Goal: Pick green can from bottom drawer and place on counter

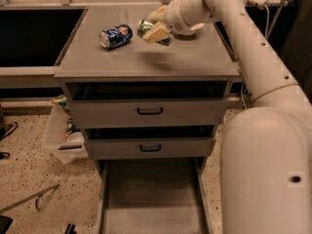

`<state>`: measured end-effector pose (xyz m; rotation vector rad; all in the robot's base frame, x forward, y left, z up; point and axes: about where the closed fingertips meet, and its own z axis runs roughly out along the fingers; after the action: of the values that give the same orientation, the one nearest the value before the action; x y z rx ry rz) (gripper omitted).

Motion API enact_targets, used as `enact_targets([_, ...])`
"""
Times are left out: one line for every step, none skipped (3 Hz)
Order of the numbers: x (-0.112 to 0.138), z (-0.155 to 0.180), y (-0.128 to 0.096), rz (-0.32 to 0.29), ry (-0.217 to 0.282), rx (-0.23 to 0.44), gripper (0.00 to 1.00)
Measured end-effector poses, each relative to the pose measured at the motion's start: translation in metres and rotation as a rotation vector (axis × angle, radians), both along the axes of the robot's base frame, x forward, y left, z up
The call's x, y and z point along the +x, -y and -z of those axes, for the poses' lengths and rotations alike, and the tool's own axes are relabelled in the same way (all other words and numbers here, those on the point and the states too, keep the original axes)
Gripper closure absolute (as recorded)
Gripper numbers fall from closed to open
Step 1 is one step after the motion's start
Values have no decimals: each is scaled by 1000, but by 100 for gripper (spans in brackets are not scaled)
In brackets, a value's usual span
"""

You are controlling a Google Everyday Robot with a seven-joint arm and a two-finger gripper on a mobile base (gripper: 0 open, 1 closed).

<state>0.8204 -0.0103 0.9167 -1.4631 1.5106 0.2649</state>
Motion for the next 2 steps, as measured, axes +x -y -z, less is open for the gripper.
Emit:
enact_targets([-4,55,0,-24,-126,-17,100])
enact_targets([-5,54,-1,-29,-134,-20,81])
